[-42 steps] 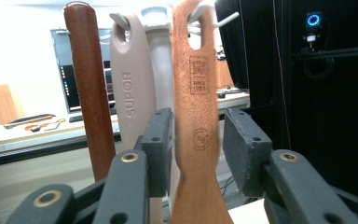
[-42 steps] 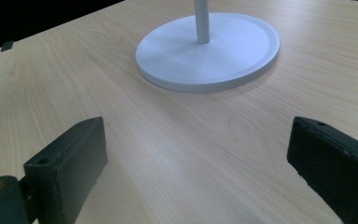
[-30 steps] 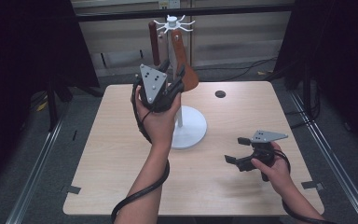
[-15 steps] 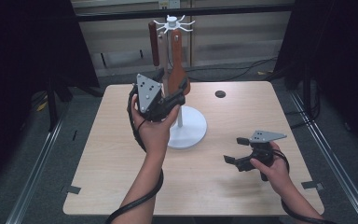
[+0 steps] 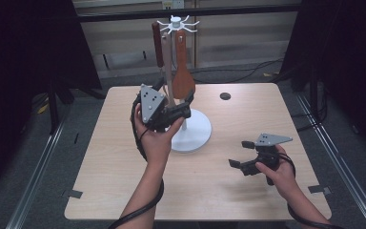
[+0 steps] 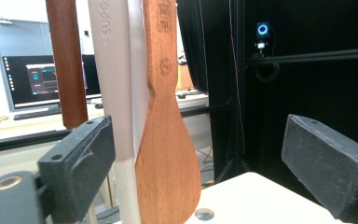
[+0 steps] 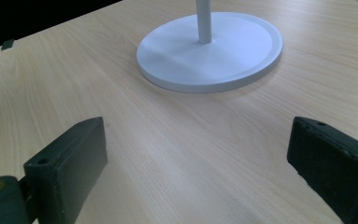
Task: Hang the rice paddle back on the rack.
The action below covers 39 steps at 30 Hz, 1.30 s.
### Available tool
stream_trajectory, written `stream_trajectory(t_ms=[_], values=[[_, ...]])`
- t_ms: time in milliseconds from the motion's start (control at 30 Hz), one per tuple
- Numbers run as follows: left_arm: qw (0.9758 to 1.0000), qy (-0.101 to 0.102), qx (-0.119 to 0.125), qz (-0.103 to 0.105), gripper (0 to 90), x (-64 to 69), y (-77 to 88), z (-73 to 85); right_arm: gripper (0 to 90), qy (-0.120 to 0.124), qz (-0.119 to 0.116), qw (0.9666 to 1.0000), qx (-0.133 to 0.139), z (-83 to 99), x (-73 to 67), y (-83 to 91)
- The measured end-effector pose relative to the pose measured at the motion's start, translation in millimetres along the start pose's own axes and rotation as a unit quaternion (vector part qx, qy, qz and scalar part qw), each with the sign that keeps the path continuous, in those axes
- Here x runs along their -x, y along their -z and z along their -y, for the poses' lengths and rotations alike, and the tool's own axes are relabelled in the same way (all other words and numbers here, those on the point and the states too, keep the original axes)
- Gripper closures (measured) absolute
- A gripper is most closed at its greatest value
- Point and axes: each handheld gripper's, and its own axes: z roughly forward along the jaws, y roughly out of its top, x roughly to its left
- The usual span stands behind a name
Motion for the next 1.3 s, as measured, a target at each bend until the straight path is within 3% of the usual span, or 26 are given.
stream_trajectory(t_ms=[200, 267, 500, 600, 633, 667, 833, 900, 933, 1033, 1100, 1133, 1167, 1300], values=[[0.9998, 0.011, -0.003, 0.013, 6.4, 1.2, 2.7, 5.7, 4.8, 0.002, 0.0, 1.0, 0.0, 0.0, -0.2, -0.2], [0.9999, 0.004, -0.006, 0.015, 6.2, 1.2, 4.2, 7.7, 4.8, 0.002, 0.0, 1.0, -0.001, 0.0, -0.6, 0.1], [0.9998, 0.011, -0.002, 0.017, 5.5, 0.1, 9.7, 14.7, 4.8, 0.002, 0.001, 1.0, -0.002, 0.3, 0.0, 0.3], [0.9997, 0.018, 0.004, 0.013, 5.5, 0.9, 11.5, 18.2, 4.8, 0.004, 0.001, 1.0, -0.001, 0.3, 0.1, -0.2], [0.9999, 0.011, 0.005, 0.005, 5.5, 0.0, 12.6, 18.9, 4.8, 0.004, 0.0, 1.0, -0.001, 0.3, 0.1, -0.2], [0.9997, 0.019, 0.005, 0.016, 5.5, 0.8, 12.4, 20.1, 4.8, 0.004, 0.001, 1.0, -0.001, 0.3, 0.1, -0.1], [0.9995, 0.026, 0.009, 0.013, 5.5, 2.5, 14.3, 25.6, 4.8, 0.002, 0.001, 1.0, -0.003, 0.6, -0.2, -0.1], [0.9998, 0.017, 0.003, 0.012, 5.5, 2.6, 15.7, 28.4, 4.8, 0.004, -0.001, 1.0, -0.002, 0.6, -0.1, -0.3], [0.9995, 0.028, 0.005, 0.013, 5.5, 4.2, 15.9, 30.1, 4.8, 0.003, -0.001, 1.0, -0.003, 0.6, -0.4, -0.1], [0.9994, 0.03, -0.002, 0.017, 5.5, 4.9, 18.5, 34.4, 4.8, 0.003, 0.001, 1.0, -0.003, 0.7, -0.2, 0.1], [0.9994, 0.028, -0.007, 0.018, 5.5, 5.4, 20.7, 37.5, 4.7, 0.003, 0.001, 1.0, -0.002, 0.6, 0.0, 0.3], [0.9996, 0.016, -0.016, 0.019, 5.5, 4.0, 22.6, 38.8, 4.7, 0.003, 0.002, 1.0, -0.002, 0.6, -0.1, 0.4], [0.9993, 0.026, -0.012, 0.023, 5.5, 5.1, 22.7, 40.7, 4.7, 0.003, 0.003, 1.0, -0.002, 0.6, -0.1, 0.3], [0.9992, 0.021, -0.022, 0.025, 5.5, 5.6, 25.2, 46.4, 4.7, 0.006, 0.001, 1.0, -0.003, 0.9, -0.6, -0.4]])
